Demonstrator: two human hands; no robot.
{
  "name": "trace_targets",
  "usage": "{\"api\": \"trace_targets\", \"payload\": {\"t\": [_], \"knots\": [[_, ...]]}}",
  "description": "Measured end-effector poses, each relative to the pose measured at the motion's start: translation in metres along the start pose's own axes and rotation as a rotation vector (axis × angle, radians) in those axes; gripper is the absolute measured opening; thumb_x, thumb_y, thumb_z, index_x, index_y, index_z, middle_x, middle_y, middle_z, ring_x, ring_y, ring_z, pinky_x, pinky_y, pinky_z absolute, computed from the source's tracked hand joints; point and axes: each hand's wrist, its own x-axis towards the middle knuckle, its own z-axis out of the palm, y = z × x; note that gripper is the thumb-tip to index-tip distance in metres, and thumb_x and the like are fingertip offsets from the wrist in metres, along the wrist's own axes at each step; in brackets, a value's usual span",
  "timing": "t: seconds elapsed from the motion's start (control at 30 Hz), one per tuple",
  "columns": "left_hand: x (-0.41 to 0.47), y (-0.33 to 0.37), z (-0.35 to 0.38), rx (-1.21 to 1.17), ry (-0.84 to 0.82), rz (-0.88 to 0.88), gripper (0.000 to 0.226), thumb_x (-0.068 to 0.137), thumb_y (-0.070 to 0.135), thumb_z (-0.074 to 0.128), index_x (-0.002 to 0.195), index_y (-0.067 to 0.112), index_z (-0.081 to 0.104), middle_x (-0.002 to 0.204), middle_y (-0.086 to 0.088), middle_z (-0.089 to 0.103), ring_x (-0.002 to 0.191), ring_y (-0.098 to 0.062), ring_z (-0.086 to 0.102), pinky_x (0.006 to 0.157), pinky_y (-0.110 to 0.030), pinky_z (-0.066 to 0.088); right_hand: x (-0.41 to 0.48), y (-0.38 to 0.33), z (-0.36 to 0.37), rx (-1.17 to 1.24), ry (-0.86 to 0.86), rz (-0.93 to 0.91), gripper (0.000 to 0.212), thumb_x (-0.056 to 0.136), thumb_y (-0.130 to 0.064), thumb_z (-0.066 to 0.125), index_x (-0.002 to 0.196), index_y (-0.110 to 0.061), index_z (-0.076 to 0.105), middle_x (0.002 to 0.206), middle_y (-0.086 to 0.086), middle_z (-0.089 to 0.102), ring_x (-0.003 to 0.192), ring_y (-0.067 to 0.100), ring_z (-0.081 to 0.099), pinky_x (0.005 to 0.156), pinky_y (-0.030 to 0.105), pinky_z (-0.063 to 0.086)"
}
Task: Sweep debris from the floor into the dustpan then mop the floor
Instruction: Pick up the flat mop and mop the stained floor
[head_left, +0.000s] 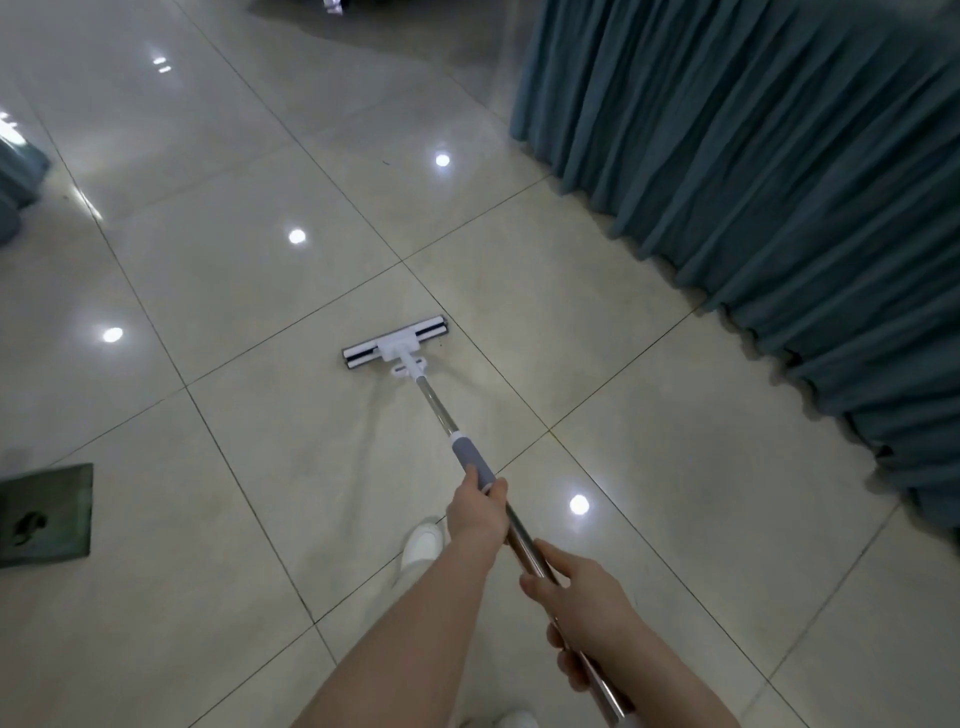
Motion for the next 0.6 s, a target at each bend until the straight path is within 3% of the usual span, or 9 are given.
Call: {"api": "trace_targets", "payload": {"t": [0.07,0.17,0.23,0.33,0.5,0.6], "knots": [[0.029,0.017,-0.012,0.003,0.015,0.006,0.058,0.095,0.034,0.051,0.148,0.021,0.033,0.125,-0.007,0.059,0.093,-0.022,0.056,0.082,-0.029,0.048,0.023,-0.024,0.007,0.024,-0.008,0.011,0.032,0.094,-0.025,0.056,0.090,-0.056,0.050,0.059,0.010,0.048,0.032,0.019,0.041,0.035,0.023,0.039],[0.083,0.051,-0.038,0.014,0.023,0.004,0.059,0.094,0.035,0.052,0.148,0.022,0.033,0.127,-0.010,0.059,0.097,-0.029,0.060,0.085,-0.036,0.053,0.064,-0.072,0.024,0.010,-0.036,0.004,0.025,0.095,-0.024,0.054,0.088,-0.048,0.052,0.059,0.009,0.048,0.032,0.016,0.041,0.038,0.023,0.041],[0.121,0.073,-0.056,0.014,0.021,-0.010,0.060,0.094,0.036,0.053,0.149,0.023,0.032,0.131,-0.011,0.056,0.099,-0.031,0.060,0.082,-0.037,0.054,0.091,-0.108,0.036,-0.024,-0.044,-0.026,0.017,0.095,-0.022,0.053,0.101,-0.038,0.057,0.062,0.007,0.049,0.034,0.014,0.043,0.039,0.022,0.041],[0.171,0.105,-0.079,0.022,0.029,-0.006,0.061,0.094,0.036,0.054,0.149,0.023,0.031,0.133,-0.011,0.054,0.092,-0.029,0.058,0.073,-0.034,0.053,0.128,-0.157,0.050,-0.067,-0.047,-0.055,0.028,0.095,-0.020,0.051,0.123,-0.021,0.056,0.064,0.006,0.049,0.037,0.013,0.045,0.038,0.021,0.040],[0.230,0.146,-0.098,-0.056,0.002,-0.026,0.062,0.094,0.032,0.055,0.149,0.022,0.029,0.127,-0.017,0.059,0.103,-0.039,0.063,0.086,-0.049,0.055,0.175,-0.210,0.060,-0.038,-0.052,-0.054,0.021,0.095,-0.018,0.050,0.114,-0.019,0.059,0.061,0.009,0.047,0.025,0.010,0.040,0.034,0.018,0.038],[0.230,0.145,-0.100,-0.049,-0.017,-0.060,0.064,0.093,0.034,0.055,0.150,0.027,0.025,0.123,-0.016,0.061,0.100,-0.038,0.065,0.085,-0.046,0.056,0.179,-0.206,0.060,-0.020,-0.068,-0.033,0.021,0.095,-0.020,0.051,0.115,-0.022,0.058,0.062,0.009,0.048,0.025,0.010,0.040,0.034,0.019,0.040]]}}
